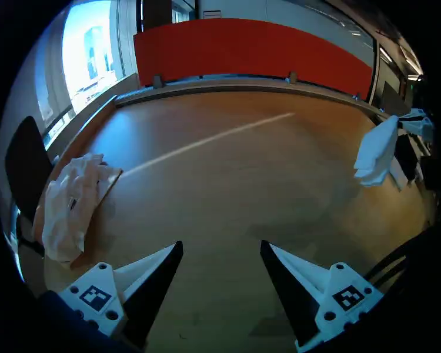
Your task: Fold towel
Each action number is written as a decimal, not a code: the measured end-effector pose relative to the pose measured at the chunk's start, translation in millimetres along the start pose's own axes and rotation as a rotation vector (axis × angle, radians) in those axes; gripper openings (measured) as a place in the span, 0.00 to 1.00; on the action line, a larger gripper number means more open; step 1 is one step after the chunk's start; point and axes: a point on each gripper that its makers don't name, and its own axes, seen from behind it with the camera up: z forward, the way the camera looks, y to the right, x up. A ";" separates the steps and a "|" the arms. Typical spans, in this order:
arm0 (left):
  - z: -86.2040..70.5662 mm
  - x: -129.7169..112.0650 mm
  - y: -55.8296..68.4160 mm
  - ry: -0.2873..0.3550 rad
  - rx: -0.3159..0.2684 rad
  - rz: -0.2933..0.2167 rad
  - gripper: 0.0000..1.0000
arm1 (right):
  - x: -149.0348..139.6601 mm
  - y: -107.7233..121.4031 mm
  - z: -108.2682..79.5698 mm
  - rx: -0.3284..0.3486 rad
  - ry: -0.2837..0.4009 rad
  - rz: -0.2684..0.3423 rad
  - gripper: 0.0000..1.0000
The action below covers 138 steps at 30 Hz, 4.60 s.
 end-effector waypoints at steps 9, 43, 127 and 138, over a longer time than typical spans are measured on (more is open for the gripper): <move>1.5 6.5 5.3 0.007 -0.008 0.014 0.98 | 1.8 37.0 -22.8 -0.058 0.014 0.034 0.05; 3.1 14.3 12.8 0.000 -0.001 0.036 0.98 | -16.2 191.3 -73.3 -0.263 -0.002 0.102 0.05; 2.1 18.5 22.3 -0.015 -0.008 0.105 0.98 | -263.8 262.7 -170.8 -0.540 -0.409 0.351 0.59; 0.6 19.9 17.9 -0.010 -0.007 0.105 0.98 | -259.4 270.6 -174.6 -0.579 -0.405 0.334 0.63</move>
